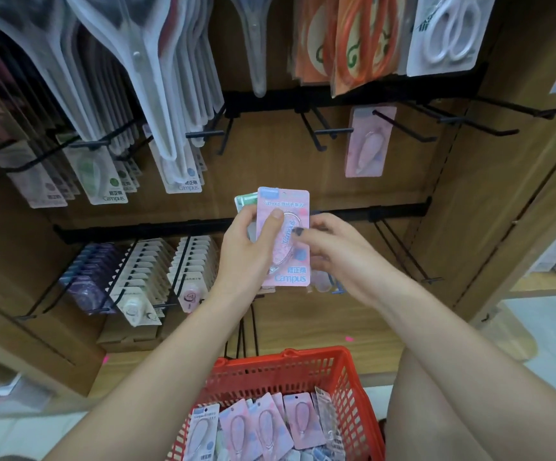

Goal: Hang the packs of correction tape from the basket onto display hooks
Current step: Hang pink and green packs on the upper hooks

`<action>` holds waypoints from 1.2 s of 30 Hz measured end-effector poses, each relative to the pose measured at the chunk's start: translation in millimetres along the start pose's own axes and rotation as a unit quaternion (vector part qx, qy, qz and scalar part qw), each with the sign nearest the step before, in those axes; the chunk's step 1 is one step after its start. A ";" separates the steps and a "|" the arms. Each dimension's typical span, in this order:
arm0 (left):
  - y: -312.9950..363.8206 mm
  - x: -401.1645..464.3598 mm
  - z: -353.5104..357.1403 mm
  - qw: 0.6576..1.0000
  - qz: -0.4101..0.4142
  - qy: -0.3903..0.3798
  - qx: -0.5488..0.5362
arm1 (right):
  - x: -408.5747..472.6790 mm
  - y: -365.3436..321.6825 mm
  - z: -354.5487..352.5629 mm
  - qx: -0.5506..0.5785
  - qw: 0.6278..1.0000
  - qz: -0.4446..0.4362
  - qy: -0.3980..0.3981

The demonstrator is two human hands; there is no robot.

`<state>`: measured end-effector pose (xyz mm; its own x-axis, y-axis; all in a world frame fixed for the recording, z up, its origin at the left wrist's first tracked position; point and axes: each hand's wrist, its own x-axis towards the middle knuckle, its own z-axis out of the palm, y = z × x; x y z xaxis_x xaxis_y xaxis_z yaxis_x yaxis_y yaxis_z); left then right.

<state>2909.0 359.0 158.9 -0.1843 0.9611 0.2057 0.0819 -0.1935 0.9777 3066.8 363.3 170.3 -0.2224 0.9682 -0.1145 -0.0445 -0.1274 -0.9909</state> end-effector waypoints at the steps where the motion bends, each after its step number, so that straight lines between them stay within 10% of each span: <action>1: -0.4 -0.9 -2.0 1.000 -0.001 0.000 -0.003 | -2.0 1.8 2.9 -0.008 1.000 -0.009 -0.001; 16: 5.4 -7.0 -8.6 0.998 -0.037 -0.056 -0.011 | -11.0 6.1 -1.8 0.040 0.997 0.002 -0.067; 36: 16.3 -5.0 27.4 0.992 -0.073 -0.077 -0.064 | -24.2 11.7 -39.1 0.118 0.991 -0.018 0.053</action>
<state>2938.1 356.4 172.6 -0.0324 0.9976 0.0620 -0.0615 -0.0639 0.9961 3109.8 346.8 158.6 -0.1141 0.9885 -0.0993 -0.2795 -0.1279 -0.9516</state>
